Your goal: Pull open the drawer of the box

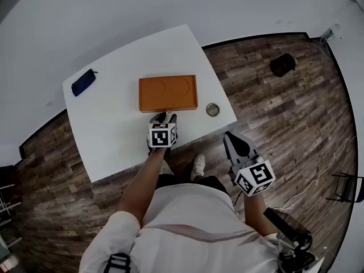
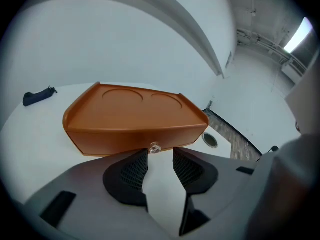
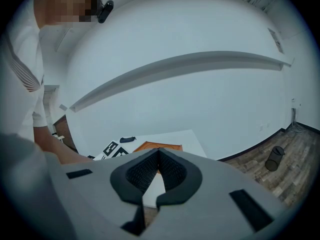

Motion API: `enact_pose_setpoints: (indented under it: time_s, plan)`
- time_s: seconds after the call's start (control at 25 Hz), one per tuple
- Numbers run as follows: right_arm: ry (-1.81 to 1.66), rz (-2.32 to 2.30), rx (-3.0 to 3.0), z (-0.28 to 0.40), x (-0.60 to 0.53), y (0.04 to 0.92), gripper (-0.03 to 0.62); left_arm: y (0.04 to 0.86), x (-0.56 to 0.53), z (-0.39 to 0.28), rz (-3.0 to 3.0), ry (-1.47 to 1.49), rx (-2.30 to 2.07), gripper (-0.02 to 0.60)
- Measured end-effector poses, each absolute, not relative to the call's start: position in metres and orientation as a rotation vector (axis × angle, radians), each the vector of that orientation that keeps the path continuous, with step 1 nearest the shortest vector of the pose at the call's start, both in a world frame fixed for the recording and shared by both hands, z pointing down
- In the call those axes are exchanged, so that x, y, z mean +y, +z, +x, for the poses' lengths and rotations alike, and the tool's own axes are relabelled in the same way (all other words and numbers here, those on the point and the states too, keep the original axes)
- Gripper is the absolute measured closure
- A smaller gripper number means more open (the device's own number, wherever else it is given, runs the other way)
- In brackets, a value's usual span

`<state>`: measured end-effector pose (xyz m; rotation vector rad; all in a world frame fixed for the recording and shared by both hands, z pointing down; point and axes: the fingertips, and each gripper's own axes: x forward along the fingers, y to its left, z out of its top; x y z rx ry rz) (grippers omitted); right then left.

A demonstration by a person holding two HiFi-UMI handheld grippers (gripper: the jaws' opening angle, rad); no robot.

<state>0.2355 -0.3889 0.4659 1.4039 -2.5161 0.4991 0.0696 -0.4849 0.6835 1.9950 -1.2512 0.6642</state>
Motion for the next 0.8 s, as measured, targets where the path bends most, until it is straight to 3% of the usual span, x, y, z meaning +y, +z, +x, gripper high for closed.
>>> enact_pose_setpoints:
  time_s: [0.32, 0.48, 0.8]
  plan:
    - [0.510, 1.411, -2.506, 0.248, -0.390, 0.468, 0.595, 0.697, -0.493, 0.070, 1.886, 0.657, -1.283, 0.419]
    - [0.508, 1.413, -2.507, 0.247, -0.391, 0.468, 0.595, 0.699, -0.493, 0.068, 1.866, 0.674, -1.289, 0.474]
    - [0.508, 1.412, -2.505, 0.247, -0.393, 0.468, 0.595, 0.698, -0.497, 0.068, 1.857, 0.686, -1.292, 0.506]
